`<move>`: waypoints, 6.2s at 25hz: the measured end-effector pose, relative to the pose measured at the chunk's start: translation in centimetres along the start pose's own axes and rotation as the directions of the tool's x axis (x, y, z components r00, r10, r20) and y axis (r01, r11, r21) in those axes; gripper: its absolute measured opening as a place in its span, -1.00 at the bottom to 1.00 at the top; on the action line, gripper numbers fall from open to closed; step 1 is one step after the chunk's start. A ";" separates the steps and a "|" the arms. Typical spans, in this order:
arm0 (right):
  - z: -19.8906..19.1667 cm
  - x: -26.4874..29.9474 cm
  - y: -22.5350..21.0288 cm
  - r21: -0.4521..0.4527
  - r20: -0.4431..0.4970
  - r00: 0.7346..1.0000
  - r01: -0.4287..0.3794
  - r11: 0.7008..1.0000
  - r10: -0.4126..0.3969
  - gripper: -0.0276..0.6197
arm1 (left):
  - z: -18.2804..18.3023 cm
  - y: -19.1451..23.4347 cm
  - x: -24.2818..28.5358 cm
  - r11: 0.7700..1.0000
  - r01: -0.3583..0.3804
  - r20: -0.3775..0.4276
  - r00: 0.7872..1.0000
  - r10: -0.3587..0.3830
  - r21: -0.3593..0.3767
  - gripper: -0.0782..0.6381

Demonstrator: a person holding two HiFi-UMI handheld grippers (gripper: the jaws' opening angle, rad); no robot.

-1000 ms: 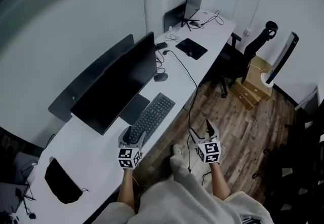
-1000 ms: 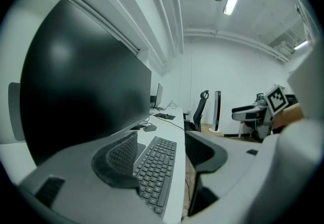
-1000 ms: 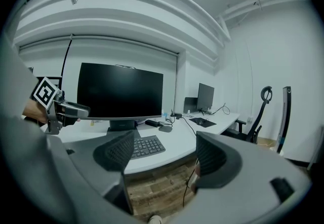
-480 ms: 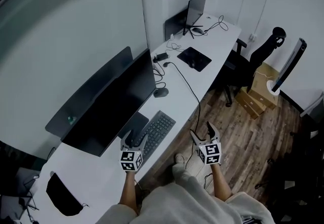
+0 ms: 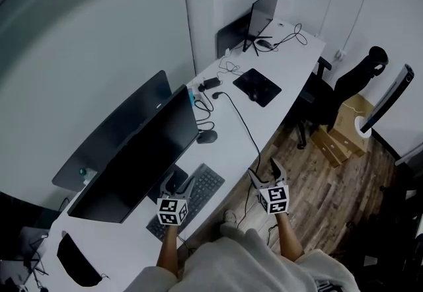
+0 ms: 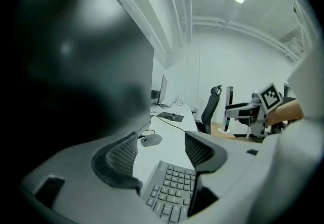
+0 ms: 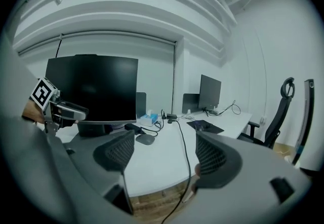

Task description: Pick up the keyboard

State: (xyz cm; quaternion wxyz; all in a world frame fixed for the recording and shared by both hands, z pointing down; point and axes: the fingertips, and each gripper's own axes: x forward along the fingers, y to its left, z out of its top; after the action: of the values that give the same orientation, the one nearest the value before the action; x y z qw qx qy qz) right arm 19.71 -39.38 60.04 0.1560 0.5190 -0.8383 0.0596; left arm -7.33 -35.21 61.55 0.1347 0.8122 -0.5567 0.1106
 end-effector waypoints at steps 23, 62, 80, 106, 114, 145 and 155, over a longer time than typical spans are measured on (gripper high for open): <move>1.7 13.7 6.8 -0.086 -0.051 0.924 -0.383 0.920 0.380 0.20 | -3.0 6.8 -3.5 0.924 -0.359 -0.052 0.933 0.355 -0.132 0.02; -4.1 10.6 24.0 -0.156 -0.246 0.754 -0.651 0.743 0.609 0.24 | -17.6 9.3 -25.0 0.653 -0.656 -0.237 0.751 0.617 -0.378 0.03; -7.9 14.1 22.5 -0.121 -0.344 0.719 -0.672 0.730 0.604 0.24 | -23.6 12.0 -20.9 0.542 -0.669 -0.355 0.736 0.577 -0.508 0.05; -10.8 16.8 20.5 0.036 -0.383 0.675 -0.672 0.740 0.631 0.33 | -24.2 12.6 -18.6 0.505 -0.700 -0.377 0.705 0.601 -0.505 0.16; -13.4 18.2 21.3 0.158 -0.417 0.640 -0.648 0.745 0.645 0.37 | -24.2 12.5 -18.6 0.505 -0.704 -0.376 0.702 0.605 -0.500 0.16; -14.1 19.0 23.0 0.161 -0.485 0.619 -0.632 0.758 0.618 0.26 | -24.2 12.4 -18.7 0.504 -0.704 -0.383 0.702 0.600 -0.500 0.16; -12.6 17.8 22.0 0.157 -0.464 0.636 -0.625 0.764 0.616 0.26 | -22.3 11.6 -19.0 0.519 -0.694 -0.358 0.710 0.606 -0.498 0.16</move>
State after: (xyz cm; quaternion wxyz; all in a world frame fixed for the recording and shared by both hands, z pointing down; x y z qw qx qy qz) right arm -4.70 -41.26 79.09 0.3377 0.1653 -0.8974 0.2311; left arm -25.61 -15.00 77.39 0.3715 0.4470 -0.8133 0.0267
